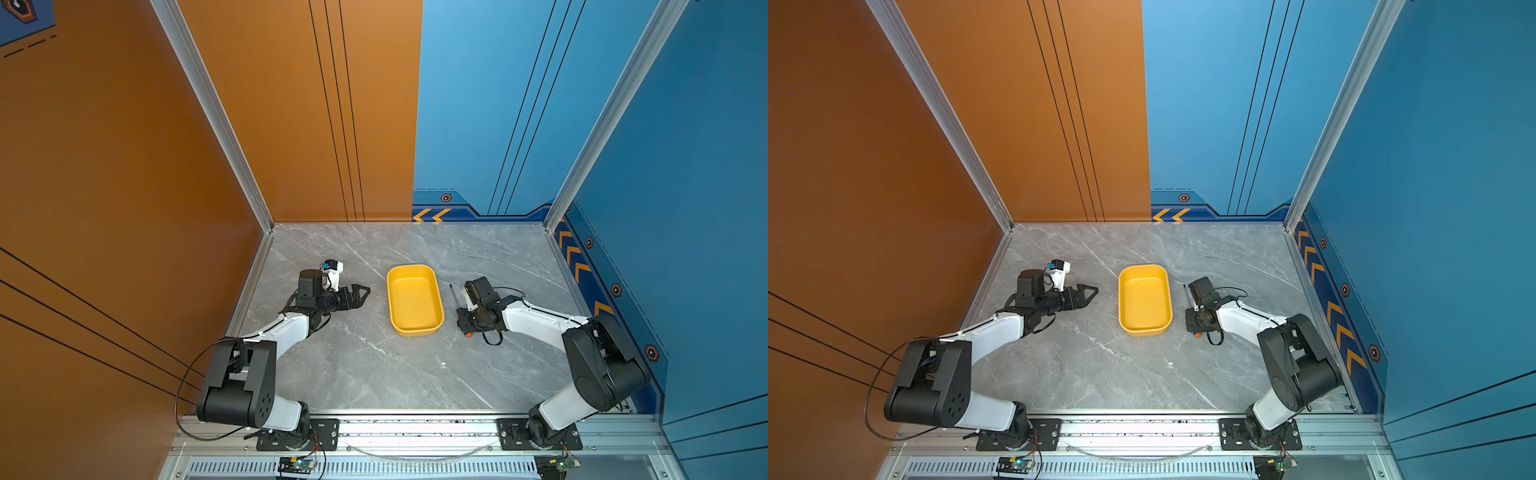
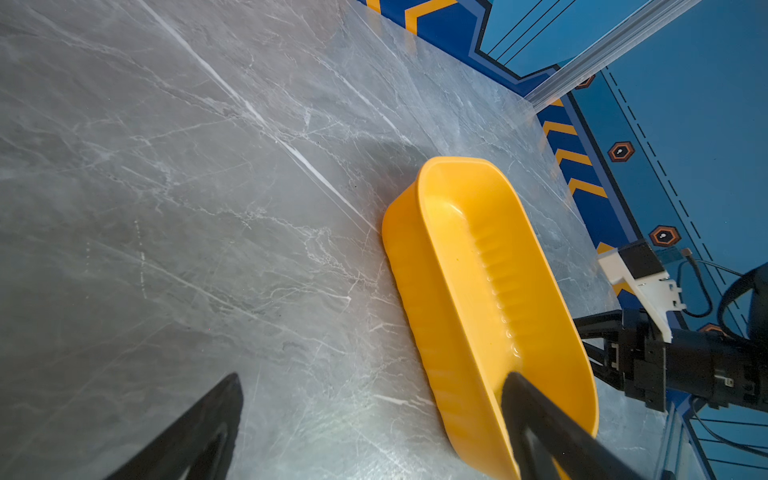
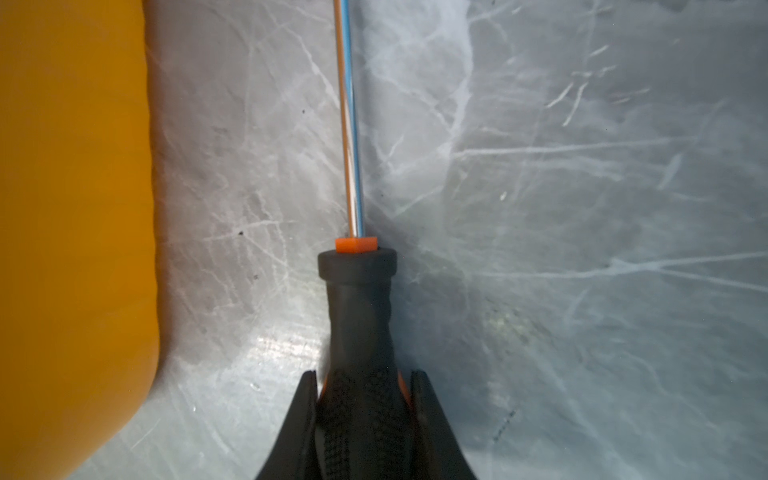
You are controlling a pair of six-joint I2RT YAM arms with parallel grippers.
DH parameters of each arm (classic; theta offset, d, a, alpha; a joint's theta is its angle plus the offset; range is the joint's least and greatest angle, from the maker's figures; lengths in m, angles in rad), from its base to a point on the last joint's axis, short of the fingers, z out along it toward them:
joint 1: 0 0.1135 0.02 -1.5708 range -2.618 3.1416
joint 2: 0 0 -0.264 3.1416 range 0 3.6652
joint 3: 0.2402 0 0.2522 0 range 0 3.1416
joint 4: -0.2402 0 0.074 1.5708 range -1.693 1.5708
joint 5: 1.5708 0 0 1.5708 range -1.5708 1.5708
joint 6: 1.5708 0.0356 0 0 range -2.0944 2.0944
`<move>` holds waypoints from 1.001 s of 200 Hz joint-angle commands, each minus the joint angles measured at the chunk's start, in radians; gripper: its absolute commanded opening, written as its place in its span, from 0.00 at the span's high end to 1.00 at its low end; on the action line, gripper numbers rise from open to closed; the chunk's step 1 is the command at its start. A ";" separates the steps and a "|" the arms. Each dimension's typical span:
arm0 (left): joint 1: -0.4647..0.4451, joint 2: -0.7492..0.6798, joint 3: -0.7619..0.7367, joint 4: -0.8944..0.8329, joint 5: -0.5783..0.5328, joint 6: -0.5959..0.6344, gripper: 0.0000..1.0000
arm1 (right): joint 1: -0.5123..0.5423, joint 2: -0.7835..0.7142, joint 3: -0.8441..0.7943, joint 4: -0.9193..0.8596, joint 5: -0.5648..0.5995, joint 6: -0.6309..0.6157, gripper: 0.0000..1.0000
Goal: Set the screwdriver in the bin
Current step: 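Lower the right gripper and close it on the screwdriver's black handle, then lift the screwdriver with the right gripper and carry it over the yellow bin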
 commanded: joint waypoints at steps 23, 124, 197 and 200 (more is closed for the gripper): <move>-0.009 -0.001 0.018 -0.015 0.016 0.026 0.02 | 0.001 -0.014 0.021 -0.040 -0.030 0.110 1.00; -0.014 -0.008 0.017 -0.016 0.017 0.030 0.02 | 0.099 -0.279 0.196 -0.233 0.149 0.405 1.00; -0.015 0.006 0.016 -0.016 0.021 0.042 0.02 | 0.248 -0.204 0.317 -0.188 0.196 0.445 1.00; -0.015 0.008 0.017 -0.016 0.023 0.043 0.02 | 0.252 -0.194 0.320 -0.184 0.196 0.447 1.00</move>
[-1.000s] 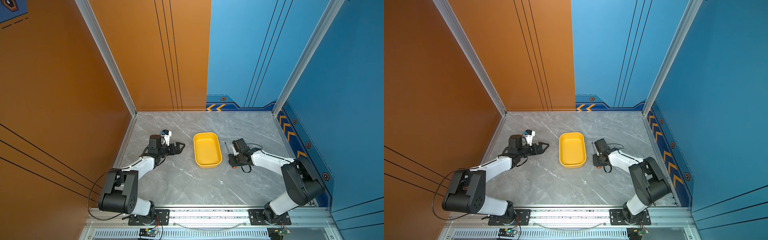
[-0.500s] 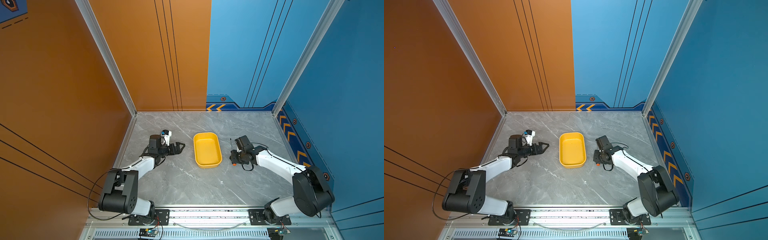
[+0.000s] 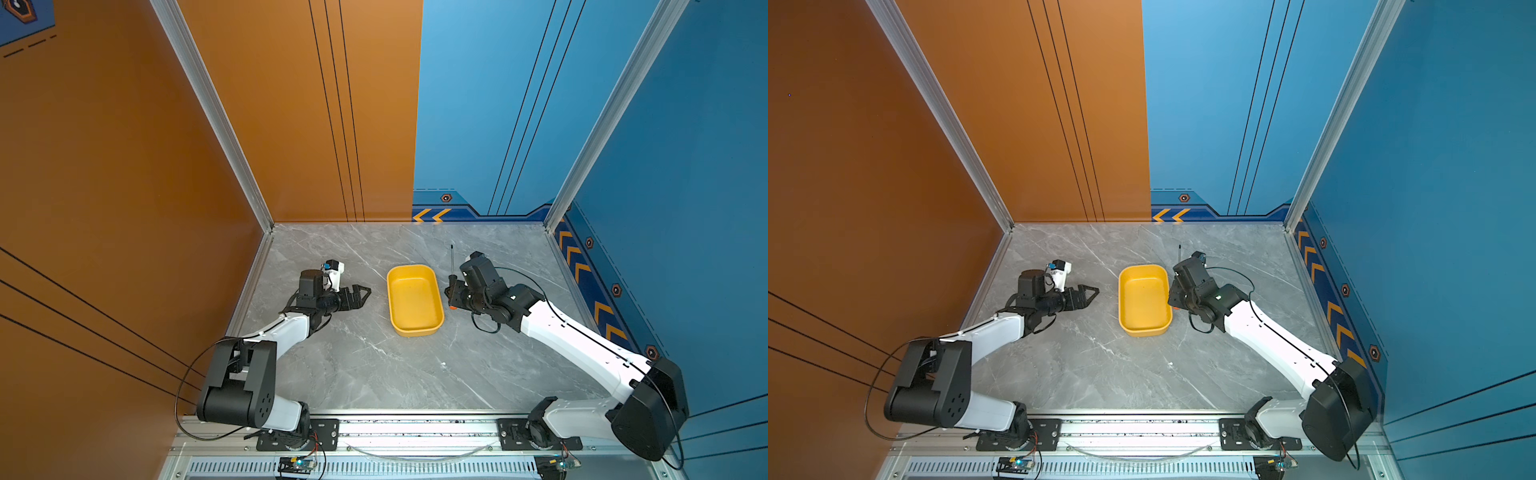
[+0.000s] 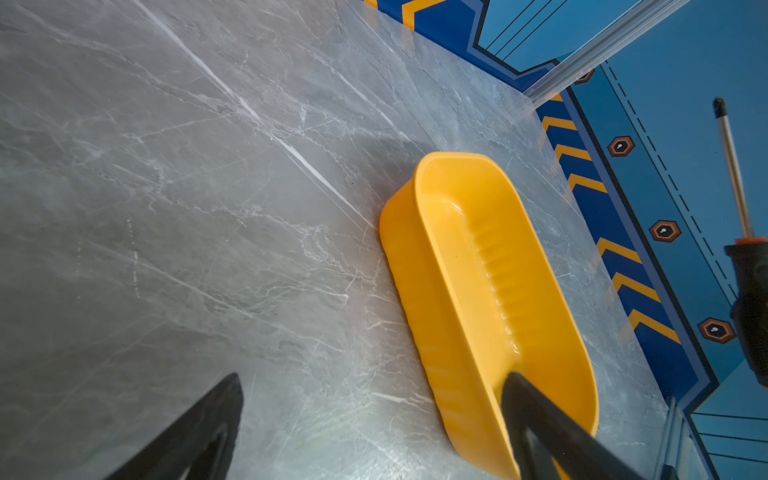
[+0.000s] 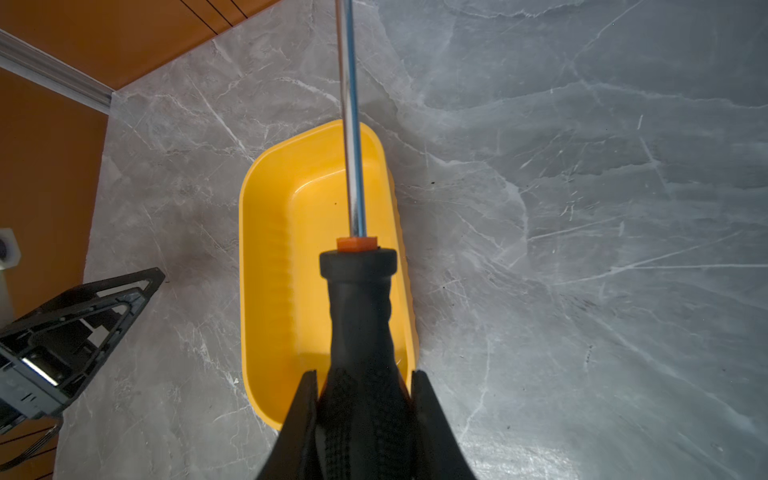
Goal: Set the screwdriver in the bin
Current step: 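Lift the screwdriver with the right gripper and carry it over the yellow bin, then lower the screwdriver into the yellow bin and open the right gripper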
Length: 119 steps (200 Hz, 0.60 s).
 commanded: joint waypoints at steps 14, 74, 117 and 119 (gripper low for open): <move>-0.009 0.014 0.020 -0.013 0.026 0.036 0.02 | 0.045 0.098 0.051 0.026 0.053 0.047 1.00; -0.011 0.039 0.042 -0.012 0.041 0.034 0.02 | 0.112 0.291 0.128 0.037 0.039 0.048 1.00; -0.014 0.053 0.049 -0.012 0.047 0.034 0.02 | 0.134 0.397 0.171 0.038 0.041 0.052 1.00; -0.014 0.053 0.050 -0.012 0.048 0.034 0.02 | 0.134 0.401 0.175 0.037 0.039 0.052 1.00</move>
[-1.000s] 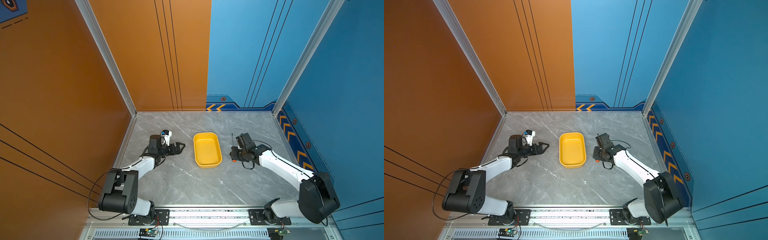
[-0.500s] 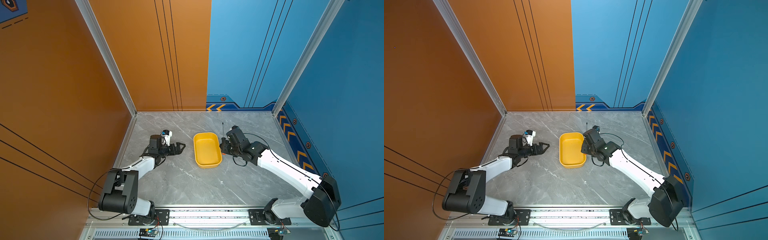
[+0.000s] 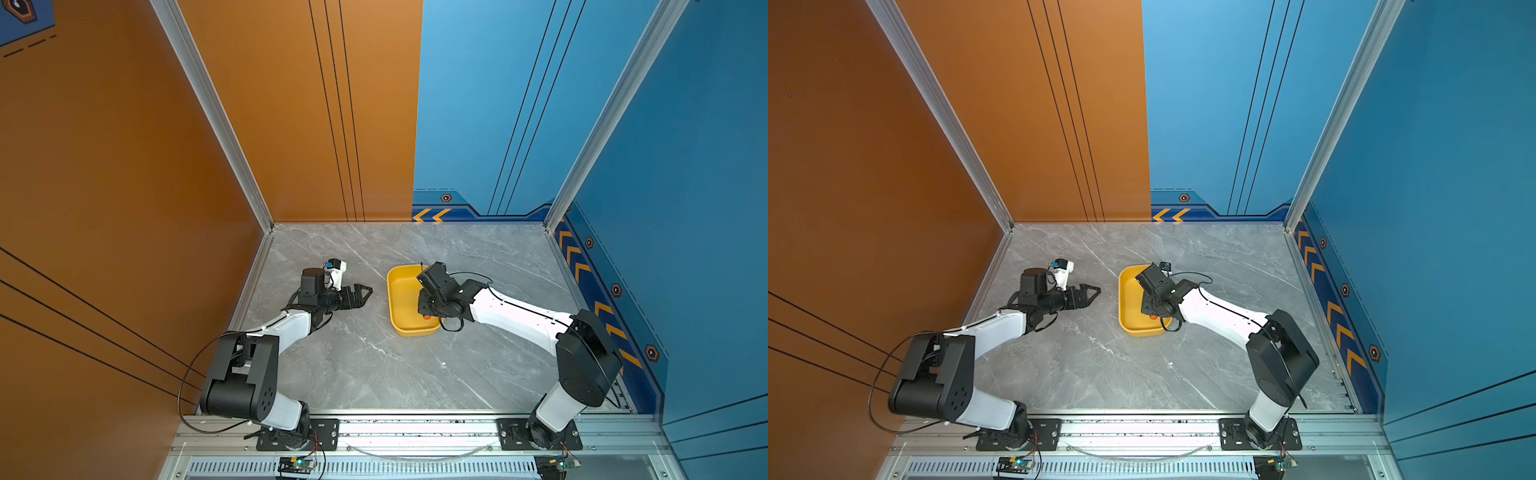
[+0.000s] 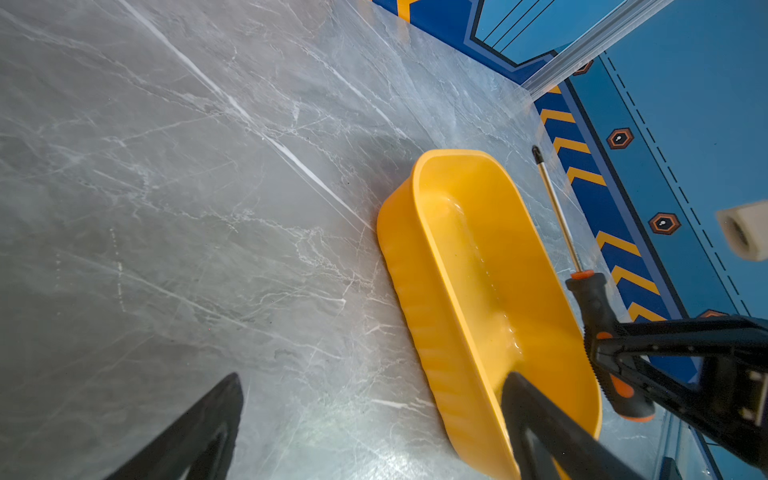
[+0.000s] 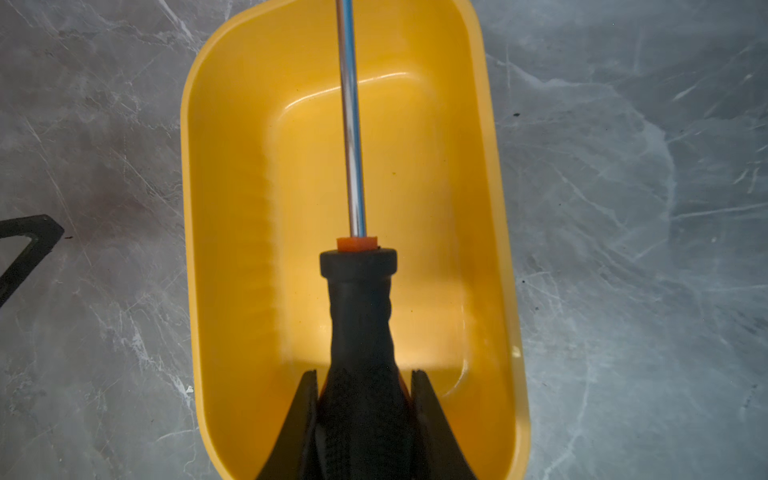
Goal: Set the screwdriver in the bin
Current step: 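Lower the screwdriver into the yellow bin and open the right gripper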
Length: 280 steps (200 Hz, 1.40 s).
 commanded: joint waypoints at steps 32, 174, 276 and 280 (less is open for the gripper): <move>-0.011 0.022 0.026 -0.012 0.033 0.021 0.02 | 0.019 0.106 0.073 0.008 0.019 0.018 1.00; -0.011 0.028 0.033 -0.012 0.033 0.023 0.02 | 0.022 0.254 0.119 -0.003 -0.002 0.005 1.00; -0.011 0.018 0.024 -0.013 0.032 0.020 0.02 | 0.023 0.259 0.124 -0.011 -0.004 0.001 0.62; -0.012 0.017 0.022 -0.012 0.032 0.020 0.02 | 0.023 0.257 0.124 -0.013 -0.004 0.001 0.62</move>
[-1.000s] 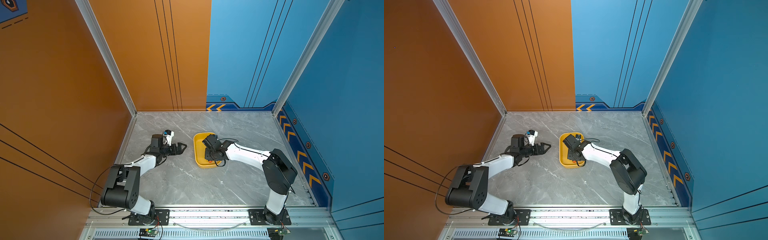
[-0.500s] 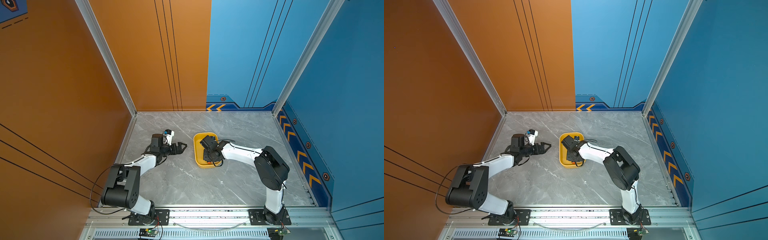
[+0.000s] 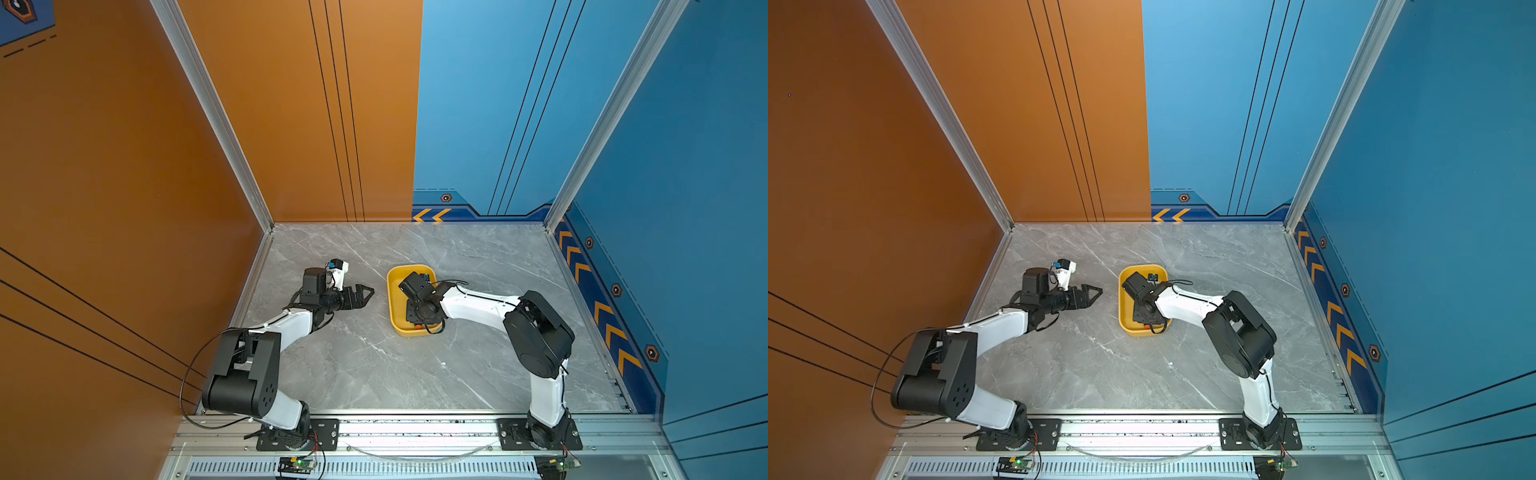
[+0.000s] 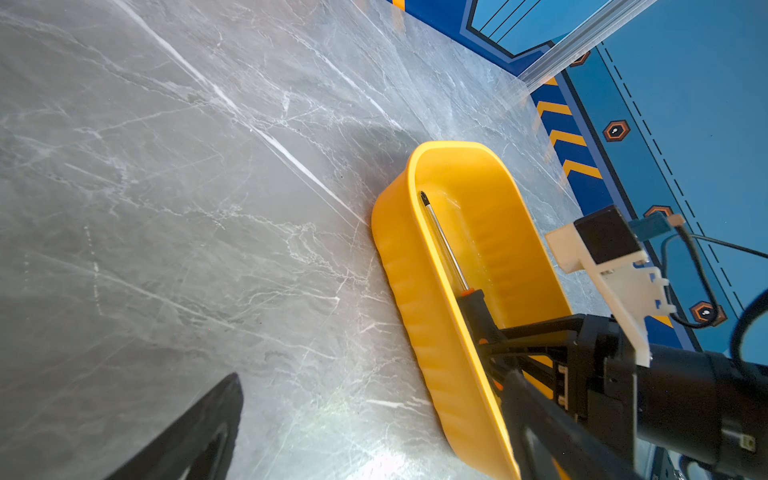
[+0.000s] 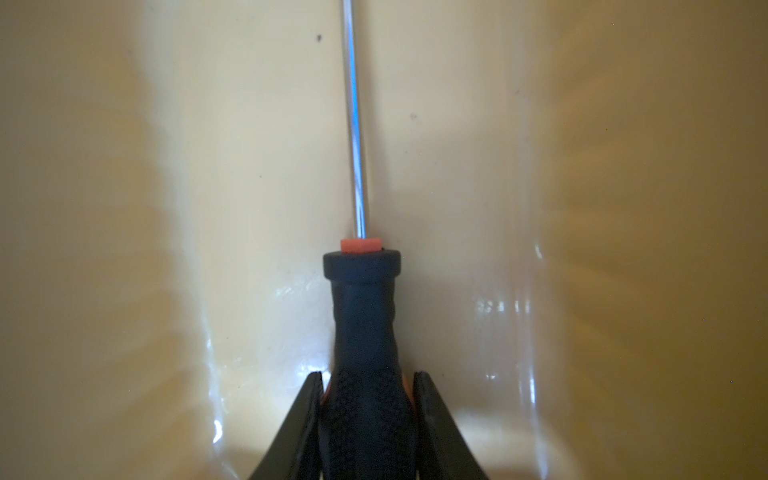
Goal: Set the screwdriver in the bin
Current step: 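Lower the screwdriver into the yellow bin and open the right gripper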
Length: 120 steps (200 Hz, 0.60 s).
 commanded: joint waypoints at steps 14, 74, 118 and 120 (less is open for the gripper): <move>-0.005 -0.008 0.010 -0.013 0.016 0.019 0.02 | 0.006 -0.008 0.027 -0.015 0.009 -0.007 0.60; -0.005 -0.027 0.014 -0.041 0.009 0.034 0.02 | 0.012 -0.065 0.066 -0.095 0.038 -0.088 0.53; -0.005 -0.037 0.021 -0.056 0.002 0.043 0.02 | -0.006 -0.148 0.121 -0.226 0.048 -0.289 0.50; -0.005 -0.037 0.021 -0.057 0.003 0.043 0.02 | -0.009 -0.152 0.118 -0.226 0.042 -0.298 0.50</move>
